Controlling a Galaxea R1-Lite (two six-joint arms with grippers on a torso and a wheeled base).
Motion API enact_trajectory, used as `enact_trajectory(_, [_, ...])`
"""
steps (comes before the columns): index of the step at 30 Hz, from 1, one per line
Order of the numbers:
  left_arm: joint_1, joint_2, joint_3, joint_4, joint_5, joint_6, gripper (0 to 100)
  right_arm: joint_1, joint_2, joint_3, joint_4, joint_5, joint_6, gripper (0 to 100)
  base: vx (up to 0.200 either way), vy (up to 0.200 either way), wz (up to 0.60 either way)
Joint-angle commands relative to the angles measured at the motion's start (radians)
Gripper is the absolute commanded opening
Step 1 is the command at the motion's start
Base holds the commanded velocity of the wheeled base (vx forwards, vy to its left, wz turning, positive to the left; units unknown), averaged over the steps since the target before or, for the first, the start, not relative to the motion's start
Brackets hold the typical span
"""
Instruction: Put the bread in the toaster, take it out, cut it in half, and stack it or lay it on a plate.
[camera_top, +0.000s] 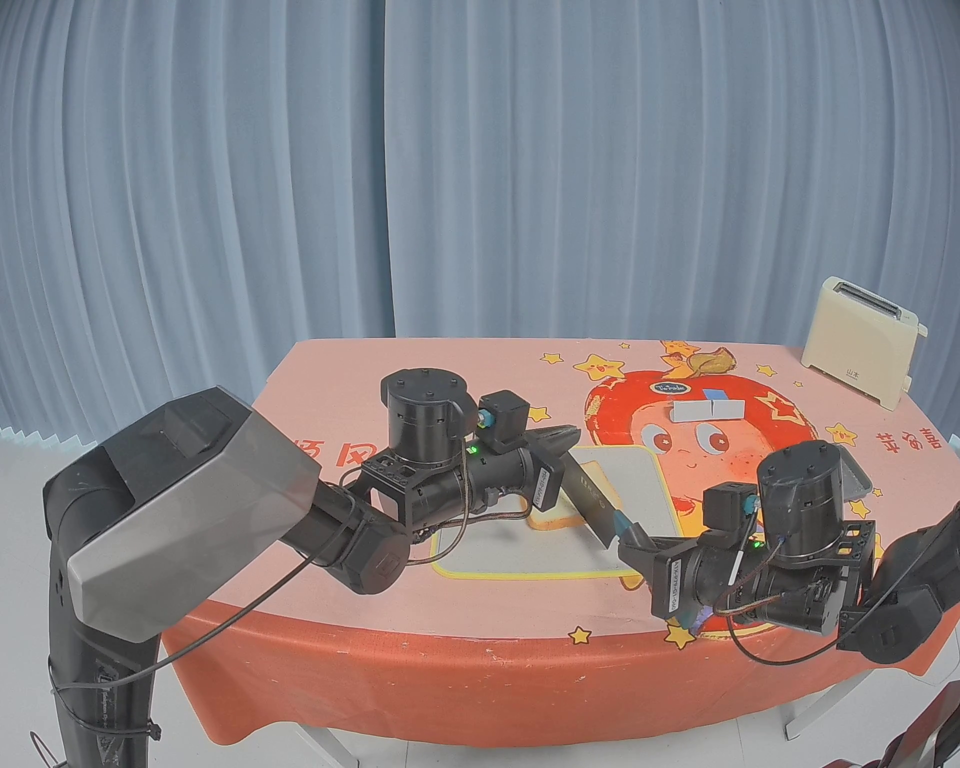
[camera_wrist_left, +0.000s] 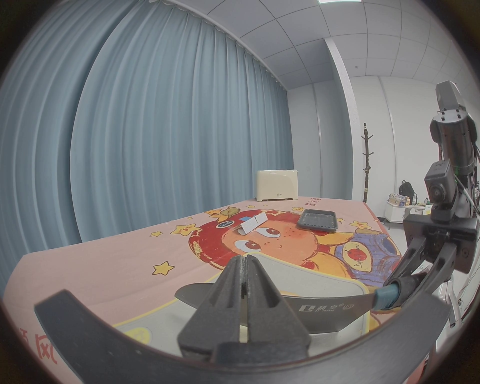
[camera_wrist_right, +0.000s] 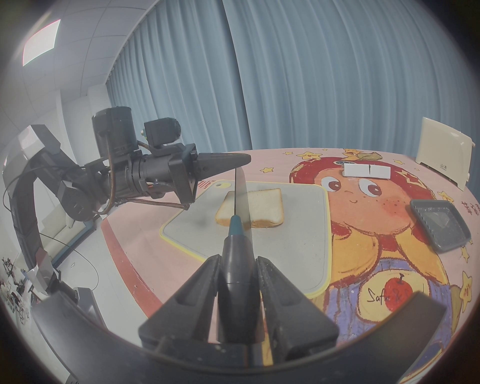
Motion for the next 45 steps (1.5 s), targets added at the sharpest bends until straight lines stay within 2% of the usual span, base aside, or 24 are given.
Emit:
enact_trajectory(1, [0.004, 0.013, -0.001, 0.000, 0.001, 0.000, 0, 0.003, -0.002, 0.000, -0.005, 0.000, 0.000, 0, 0.000, 0.000, 0.00])
enact_trajectory(15, [0.004, 0.068, 0.001, -0.010, 0.001, 0.000, 0, 0.010, -0.066, -0.020, -0.014, 0.000, -0.001, 0, 0.000, 0.000, 0.00])
enact_trajectory(21, [0.004, 0.066, -0.002, -0.010, 0.001, 0.000, 0, 0.006, -0.052, -0.020, -0.056, 0.000, -0.001, 0, 0.000, 0.000, 0.00])
enact_trajectory(37, [0.001, 0.051, -0.014, -0.020, 0.001, 0.000, 0, 0.000, -0.026, -0.007, -0.039, -0.001, -0.004, 0, 0.000, 0.000, 0.00])
enact_trajectory(41, [0.004, -0.075, 0.024, -0.010, -0.001, -0.003, 0, 0.009, -0.026, -0.003, -0.047, -0.029, -0.011, 0, 0.000, 0.000, 0.00])
enact_trajectory(44, [0.016, -0.153, 0.065, -0.009, -0.001, -0.019, 0, 0.012, -0.028, 0.001, -0.048, -0.050, -0.014, 0, 0.000, 0.000, 0.00])
enact_trajectory(45, [0.028, -0.222, 0.118, -0.009, -0.001, -0.022, 0, 0.015, -0.029, 0.006, -0.048, -0.061, -0.014, 0, 0.000, 0.000, 0.00])
